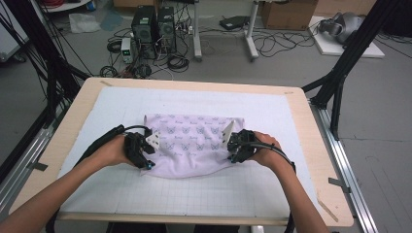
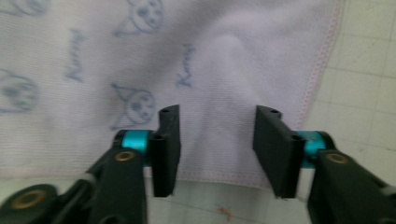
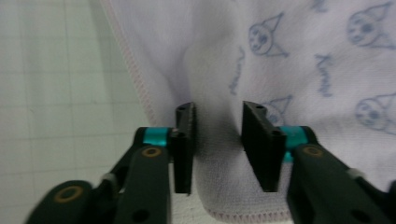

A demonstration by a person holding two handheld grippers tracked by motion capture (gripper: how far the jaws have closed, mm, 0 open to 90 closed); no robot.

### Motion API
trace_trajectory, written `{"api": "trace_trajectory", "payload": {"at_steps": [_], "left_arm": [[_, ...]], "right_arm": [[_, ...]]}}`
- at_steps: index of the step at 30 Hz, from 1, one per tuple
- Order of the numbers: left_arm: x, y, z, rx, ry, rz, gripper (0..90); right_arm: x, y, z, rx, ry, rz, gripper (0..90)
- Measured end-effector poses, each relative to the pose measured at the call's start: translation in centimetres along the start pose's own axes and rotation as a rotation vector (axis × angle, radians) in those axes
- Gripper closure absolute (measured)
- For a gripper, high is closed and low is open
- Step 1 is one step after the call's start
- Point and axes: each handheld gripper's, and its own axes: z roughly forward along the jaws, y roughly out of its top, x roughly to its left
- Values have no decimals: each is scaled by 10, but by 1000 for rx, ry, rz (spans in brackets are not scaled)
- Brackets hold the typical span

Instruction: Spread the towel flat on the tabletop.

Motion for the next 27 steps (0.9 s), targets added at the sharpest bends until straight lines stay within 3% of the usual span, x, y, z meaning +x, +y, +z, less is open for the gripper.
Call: {"api": "trace_trajectory", "payload": {"at_steps": [2,6,10,13,16,18,21,23,25,27], "left_arm": [[0,2,4,30,-7,-24,694],[-3,3,4,27,-14,-28,892],[-4,0,-4,6,-31,-28,898],[-5,-3,-20,-58,-50,-42,899],[-9,-4,-41,-116,-53,-29,900],[-10,-4,-52,-134,-37,-24,900],[-5,-2,-60,-125,19,-13,900],[4,-1,-64,-150,44,-48,900],[14,0,-65,-138,87,-81,899],[28,-1,-61,-120,128,-133,899]], "right_arm": [[-1,1,2,21,-11,-6,813],[-3,-2,-7,-35,10,37,844],[-1,-11,-23,-120,35,60,844],[-1,-18,-37,-207,57,66,844],[0,-22,-52,-262,95,59,844],[-1,-22,-62,-300,130,60,844],[-7,-20,-74,-368,113,86,844],[-12,-17,-78,-367,86,112,844],[-21,-15,-76,-358,63,151,844],[-32,-13,-72,-326,23,237,844]]}}
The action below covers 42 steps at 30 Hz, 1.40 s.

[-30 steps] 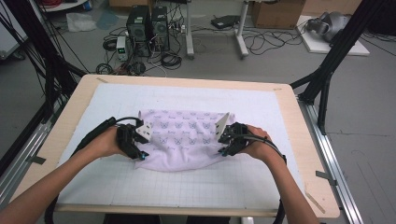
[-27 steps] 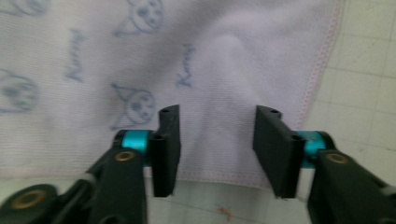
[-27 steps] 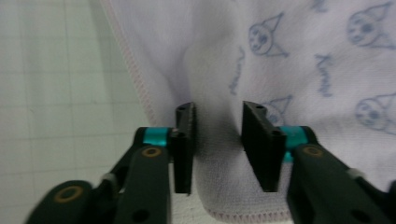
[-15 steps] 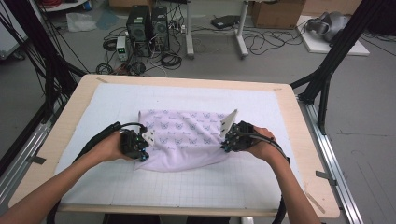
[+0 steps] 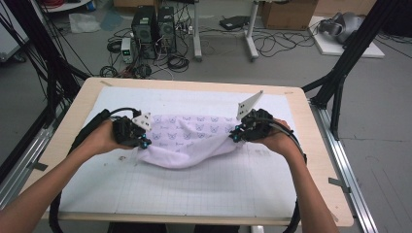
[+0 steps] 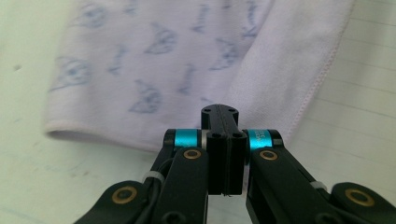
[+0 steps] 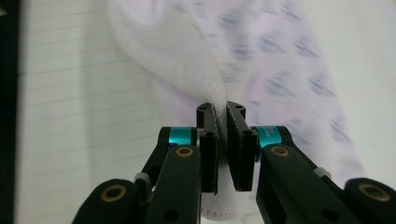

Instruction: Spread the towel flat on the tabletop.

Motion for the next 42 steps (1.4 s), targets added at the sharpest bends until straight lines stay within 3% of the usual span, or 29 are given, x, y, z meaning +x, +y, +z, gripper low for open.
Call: {"api": "trace_trajectory", "payload": {"at_steps": [1,2,5,6,7,9,11,13,15,19,22,23,26,28,30,33,34,36,38,42], "left_arm": [[9,0,5,25,39,-26,899],[14,-1,9,36,49,-56,899],[30,-5,25,78,105,-121,898],[34,-6,30,88,112,-146,897],[37,-8,34,93,122,-159,891],[39,-11,38,77,95,-176,750],[36,-13,35,46,85,-171,651],[31,-14,30,1,55,-144,537],[23,-11,23,-26,42,-96,493],[2,-3,13,-59,52,-15,407],[-15,4,10,-63,59,67,407],[-18,6,12,-39,65,96,410],[-21,9,27,21,66,128,420],[-21,11,38,57,93,146,425],[-19,13,48,83,76,146,447],[-15,13,60,118,87,141,458],[-13,13,62,126,88,133,481],[-9,11,64,130,86,117,522],[-7,11,64,128,87,113,590],[-4,10,67,136,85,118,704]], "right_arm": [[-7,0,4,16,-39,35,843],[-15,1,12,55,-105,71,834],[-30,1,33,149,-256,92,697],[-35,0,41,164,-275,107,680],[-39,-2,46,171,-272,111,640],[-39,-3,49,163,-283,103,604],[-35,-5,43,118,-259,70,594],[-30,-6,33,87,-243,52,584],[-21,-5,25,57,-216,27,571],[-8,-1,27,84,-196,-52,551],[-6,1,35,99,-188,-79,544],[-6,1,39,115,-188,-90,544],[-7,2,50,169,-194,-113,542],[-9,2,57,193,-214,-131,565],[-12,2,62,218,-214,-148,607],[-16,1,69,267,-198,-154,829],[-17,1,69,262,-203,-157,853],[-20,-1,68,223,-162,-112,860],[-19,-2,68,235,-170,-122,860],[-20,-2,64,206,-171,-108,860]]}}
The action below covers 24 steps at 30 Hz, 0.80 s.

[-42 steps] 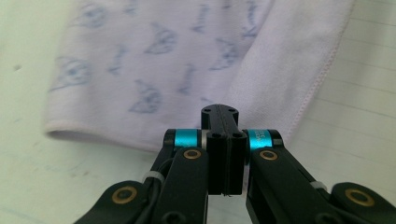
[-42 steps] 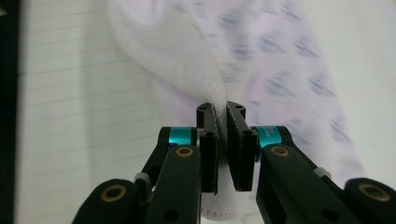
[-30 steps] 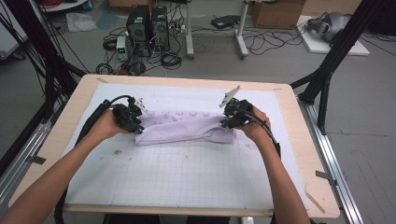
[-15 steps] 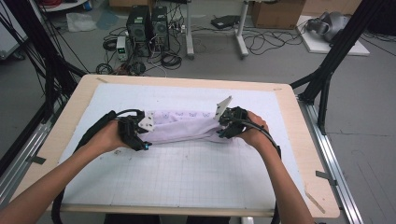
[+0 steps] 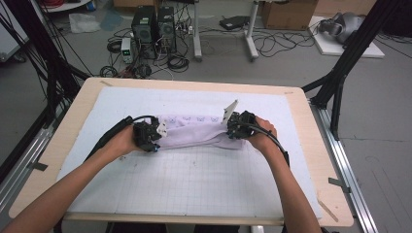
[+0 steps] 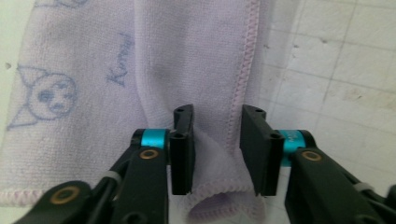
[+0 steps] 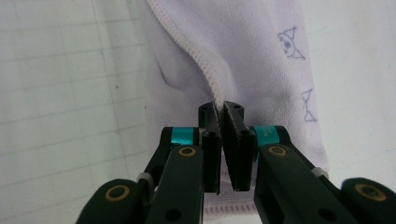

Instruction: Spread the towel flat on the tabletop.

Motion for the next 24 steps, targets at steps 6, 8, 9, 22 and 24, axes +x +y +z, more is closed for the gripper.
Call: {"api": "trace_trajectory", "payload": {"at_steps": [6,8,9,22,24], "left_arm": [[-1,0,-1,-8,-24,1,707],[-3,0,0,-6,-37,-6,530],[-4,1,0,-3,-34,6,520],[3,-4,-6,-12,-51,-18,878],[4,-5,-10,-24,-45,-26,879]], "right_arm": [[0,0,-2,-3,11,8,860],[1,0,-2,-3,14,7,860],[1,0,-2,-1,14,4,860],[3,0,-4,-5,22,4,864],[3,-1,-7,-10,32,-1,868]]}}
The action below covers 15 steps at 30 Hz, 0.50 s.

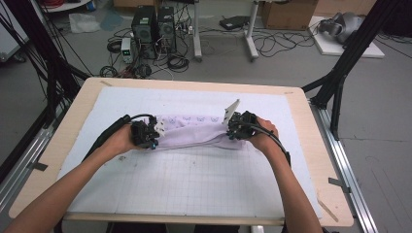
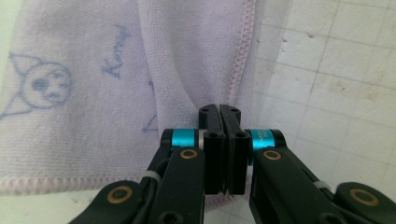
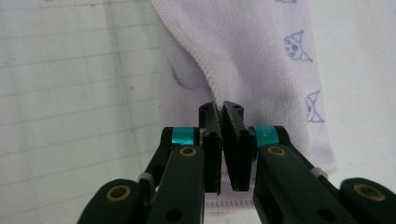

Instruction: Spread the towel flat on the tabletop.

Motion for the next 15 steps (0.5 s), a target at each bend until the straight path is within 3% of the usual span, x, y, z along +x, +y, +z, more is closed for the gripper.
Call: {"api": "trace_trajectory", "payload": {"at_steps": [8,11,15], "left_arm": [[4,-9,-25,-78,-19,-51,882],[-1,-12,-37,-110,-45,-55,882],[-18,-14,-54,-151,-100,-23,882]], "right_arm": [[3,-9,-18,-62,47,8,870],[7,-12,-27,-91,80,0,870],[20,-15,-39,-129,150,-42,870]]}}
